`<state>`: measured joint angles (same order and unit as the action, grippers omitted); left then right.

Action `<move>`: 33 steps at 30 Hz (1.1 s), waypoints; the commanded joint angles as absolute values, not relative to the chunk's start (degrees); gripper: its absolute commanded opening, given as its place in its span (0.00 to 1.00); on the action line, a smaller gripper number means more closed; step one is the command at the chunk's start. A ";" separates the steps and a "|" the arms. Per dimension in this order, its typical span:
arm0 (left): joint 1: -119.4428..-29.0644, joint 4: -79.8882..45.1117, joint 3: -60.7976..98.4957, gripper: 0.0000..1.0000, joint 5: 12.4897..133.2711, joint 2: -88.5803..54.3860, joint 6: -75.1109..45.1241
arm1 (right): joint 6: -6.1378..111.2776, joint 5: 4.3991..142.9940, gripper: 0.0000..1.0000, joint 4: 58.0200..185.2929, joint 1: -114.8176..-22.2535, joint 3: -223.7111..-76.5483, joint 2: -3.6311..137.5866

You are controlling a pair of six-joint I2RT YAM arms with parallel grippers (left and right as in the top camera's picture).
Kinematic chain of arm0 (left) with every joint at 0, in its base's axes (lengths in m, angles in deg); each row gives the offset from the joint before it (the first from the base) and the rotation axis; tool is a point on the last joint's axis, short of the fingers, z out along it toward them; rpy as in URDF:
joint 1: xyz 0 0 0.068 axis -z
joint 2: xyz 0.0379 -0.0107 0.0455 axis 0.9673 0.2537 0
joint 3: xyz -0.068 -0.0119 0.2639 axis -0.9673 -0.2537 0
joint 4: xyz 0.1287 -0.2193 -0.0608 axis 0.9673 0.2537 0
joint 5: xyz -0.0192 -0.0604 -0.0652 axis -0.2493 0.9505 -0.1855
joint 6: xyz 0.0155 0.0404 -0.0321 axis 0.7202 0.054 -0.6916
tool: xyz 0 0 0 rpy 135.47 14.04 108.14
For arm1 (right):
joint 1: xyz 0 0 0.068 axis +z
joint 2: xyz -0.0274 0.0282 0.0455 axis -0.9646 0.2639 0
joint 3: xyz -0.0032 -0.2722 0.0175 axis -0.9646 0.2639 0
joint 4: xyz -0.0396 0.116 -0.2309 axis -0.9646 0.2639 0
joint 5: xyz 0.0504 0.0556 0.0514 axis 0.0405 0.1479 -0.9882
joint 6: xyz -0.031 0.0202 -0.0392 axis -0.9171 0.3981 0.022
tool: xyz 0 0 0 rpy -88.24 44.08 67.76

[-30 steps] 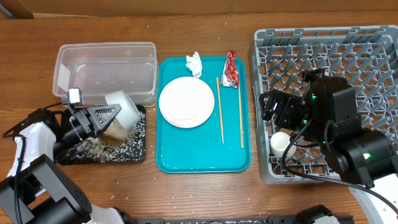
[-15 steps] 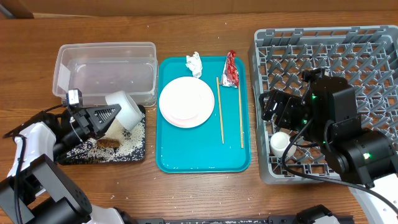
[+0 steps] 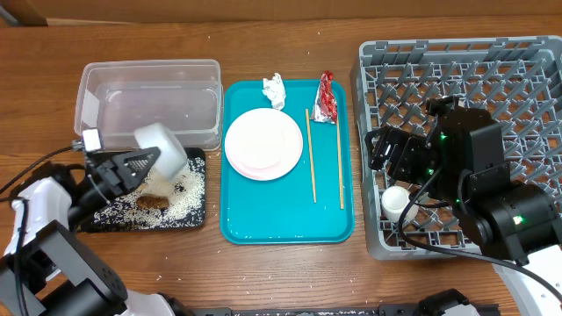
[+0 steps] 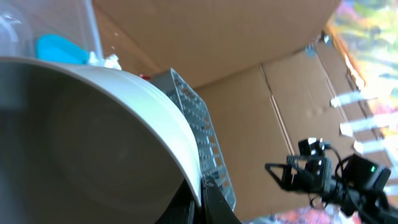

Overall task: Sort waste into correct bins and load items into the dishwasher
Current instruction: 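Tip the rice bowl over the black tray to dump the food, then set the emptied bowl back on the teal tray with the left gripper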

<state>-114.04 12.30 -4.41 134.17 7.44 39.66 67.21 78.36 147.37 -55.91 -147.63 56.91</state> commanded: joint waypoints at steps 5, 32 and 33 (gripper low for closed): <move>-114.42 11.76 -4.65 0.04 134.95 6.37 29.23 | 67.67 79.11 1.00 147.37 -56.13 -148.70 56.76; -46.18 3.71 7.20 0.04 54.83 2.63 -19.18 | 67.63 79.17 1.00 148.64 -56.13 -148.70 56.76; -44.32 3.56 7.16 0.04 52.51 3.74 -21.17 | 67.63 79.17 1.00 148.66 -56.13 -148.70 56.76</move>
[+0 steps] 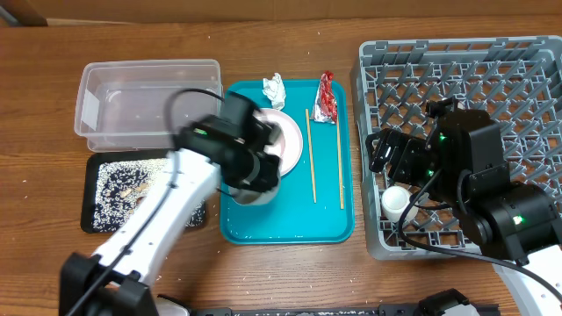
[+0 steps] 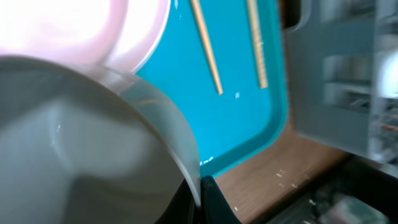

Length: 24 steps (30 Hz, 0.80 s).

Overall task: Sort waste into correct bins and load items into the dishwasher
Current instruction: 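Set the emptied bowl back on the teal tray with the left gripper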

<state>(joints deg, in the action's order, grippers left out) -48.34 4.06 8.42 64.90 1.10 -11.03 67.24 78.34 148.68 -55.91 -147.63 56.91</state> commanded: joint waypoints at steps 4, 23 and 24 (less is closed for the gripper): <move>-40.74 1.73 7.16 0.04 49.14 7.46 -23.86 | 67.63 79.17 1.00 148.60 -56.13 -148.70 56.76; -41.46 0.57 28.23 0.70 35.33 8.25 -18.46 | 67.65 79.76 1.00 148.20 -56.13 -148.70 56.76; -42.16 -2.82 28.31 0.70 33.54 8.29 -16.10 | 67.65 79.76 1.00 148.20 -56.13 -148.70 56.76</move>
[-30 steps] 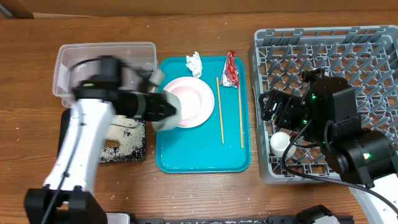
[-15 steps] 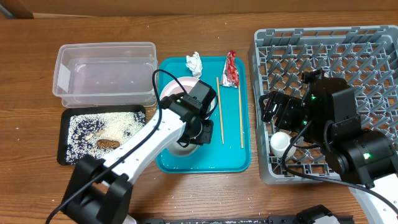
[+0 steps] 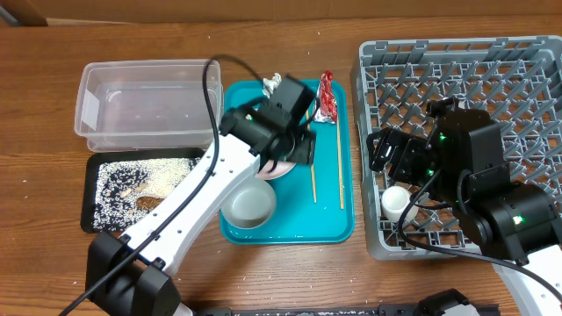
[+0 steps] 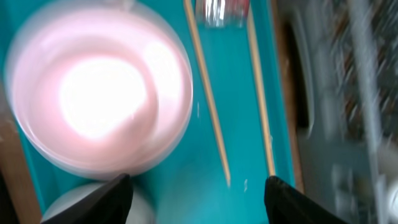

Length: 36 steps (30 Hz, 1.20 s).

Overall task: Sort waste into correct bins and load items into the dishwasher
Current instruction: 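Set the emptied bowl back on the teal tray with the left gripper, then grasp the white tissue with the left gripper and drop it in the clear bin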

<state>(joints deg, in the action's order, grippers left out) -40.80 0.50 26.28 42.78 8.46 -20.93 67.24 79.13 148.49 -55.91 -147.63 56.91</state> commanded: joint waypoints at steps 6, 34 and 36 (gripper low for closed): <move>-49.46 -13.46 30.46 0.69 39.44 15.35 -10.57 | 67.65 79.74 1.00 148.38 -56.13 -148.70 56.76; -56.39 -4.74 61.54 0.04 49.60 43.24 -13.82 | 67.65 79.74 1.00 149.51 -56.13 -148.70 56.76; -57.50 1.07 64.68 0.04 48.14 40.51 -15.11 | 67.65 79.74 1.00 149.67 -56.13 -148.70 56.76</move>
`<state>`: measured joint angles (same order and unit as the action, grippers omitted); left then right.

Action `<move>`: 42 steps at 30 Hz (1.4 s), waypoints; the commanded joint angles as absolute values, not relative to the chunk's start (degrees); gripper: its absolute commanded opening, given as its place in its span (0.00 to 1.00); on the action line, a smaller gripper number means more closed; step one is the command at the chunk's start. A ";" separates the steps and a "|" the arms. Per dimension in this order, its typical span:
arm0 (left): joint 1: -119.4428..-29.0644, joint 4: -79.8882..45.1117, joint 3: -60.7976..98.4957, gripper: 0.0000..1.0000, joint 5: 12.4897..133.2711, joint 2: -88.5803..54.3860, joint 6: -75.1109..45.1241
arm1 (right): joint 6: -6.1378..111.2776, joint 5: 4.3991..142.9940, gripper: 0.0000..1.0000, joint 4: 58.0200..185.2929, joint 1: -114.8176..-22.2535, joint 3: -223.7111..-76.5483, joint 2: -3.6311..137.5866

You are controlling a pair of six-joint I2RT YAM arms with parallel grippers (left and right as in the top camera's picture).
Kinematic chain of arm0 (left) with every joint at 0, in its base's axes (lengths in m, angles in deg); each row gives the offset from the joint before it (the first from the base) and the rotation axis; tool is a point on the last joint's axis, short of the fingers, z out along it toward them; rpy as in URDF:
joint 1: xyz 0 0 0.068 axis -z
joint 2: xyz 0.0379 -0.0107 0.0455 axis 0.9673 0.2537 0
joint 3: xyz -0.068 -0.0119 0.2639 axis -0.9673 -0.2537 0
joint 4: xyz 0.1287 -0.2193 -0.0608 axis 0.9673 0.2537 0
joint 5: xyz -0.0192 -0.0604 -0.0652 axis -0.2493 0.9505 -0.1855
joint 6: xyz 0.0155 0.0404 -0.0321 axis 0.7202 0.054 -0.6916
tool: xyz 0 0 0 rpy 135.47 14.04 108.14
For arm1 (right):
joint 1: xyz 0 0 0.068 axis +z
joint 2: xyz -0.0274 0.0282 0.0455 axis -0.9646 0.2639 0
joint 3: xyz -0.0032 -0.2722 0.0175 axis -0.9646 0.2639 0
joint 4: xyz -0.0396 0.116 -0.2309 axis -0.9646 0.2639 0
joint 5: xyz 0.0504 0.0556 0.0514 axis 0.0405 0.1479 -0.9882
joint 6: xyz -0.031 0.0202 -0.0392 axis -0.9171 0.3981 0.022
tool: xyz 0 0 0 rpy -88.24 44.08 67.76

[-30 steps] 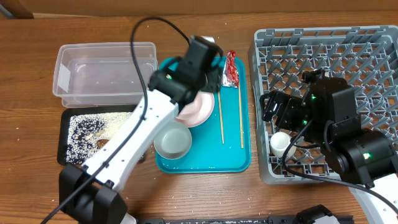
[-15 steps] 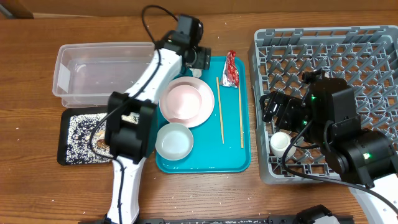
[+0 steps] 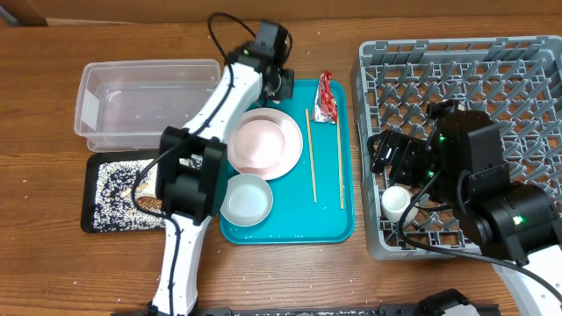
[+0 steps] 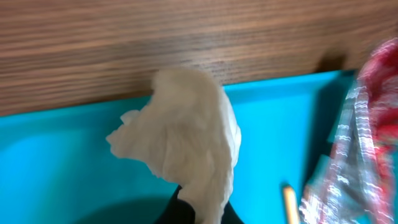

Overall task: Sort waste into correct bins and load items into the dishwasher
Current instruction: 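Grasp the white tissue with the left gripper and drop it in the clear bin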

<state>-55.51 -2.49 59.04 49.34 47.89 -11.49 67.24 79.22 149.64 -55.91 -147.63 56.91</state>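
Note:
My left gripper (image 3: 276, 85) is at the far edge of the teal tray (image 3: 329, 224), shut on a crumpled white tissue (image 4: 186, 146); its dark fingertips (image 4: 186, 208) pinch the tissue's lower end. The overhead view hides the tissue under the gripper. A red wrapper (image 3: 326, 98) lies just right of it. On the tray sit a pink plate (image 3: 265, 143), a white bowl (image 3: 246, 199) and two chopsticks (image 3: 310, 154). My right gripper (image 3: 383, 151) hovers at the left edge of the grey dish rack (image 3: 492, 79), above a white cup (image 3: 397, 202) in the rack.
A clear plastic bin (image 3: 149, 104) stands left of the tray. In front of the bin lies a black tray (image 3: 97, 219) holding rice and food scraps. The left arm stretches from the table's front across the black tray and the teal tray.
My left gripper was open above the plate and chopsticks; now it is at the tray's far edge, shut on the tissue. The bowl stays on the tray. The right arm is unchanged.
My left gripper held the bowl tipped over the black tray of rice. Then it had the bowl over the teal tray's front. Then the bowl sat on the tray and the gripper was open above the plate. Now it grips the tissue.

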 commanded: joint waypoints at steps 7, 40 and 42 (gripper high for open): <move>-62.48 22.58 66.74 0.04 33.63 33.84 -25.39 | 67.65 79.76 1.00 150.30 -56.13 -148.70 56.76; -45.15 -13.18 64.70 0.86 48.27 51.85 -2.59 | 67.63 79.78 1.00 150.28 -56.13 -148.70 56.76; -45.17 -13.42 64.70 0.81 48.29 53.62 -5.37 | 67.63 79.78 1.00 150.26 -56.13 -148.70 56.76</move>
<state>-44.28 -12.70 64.88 49.10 51.85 -4.05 67.21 79.19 150.43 -55.91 -147.63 56.91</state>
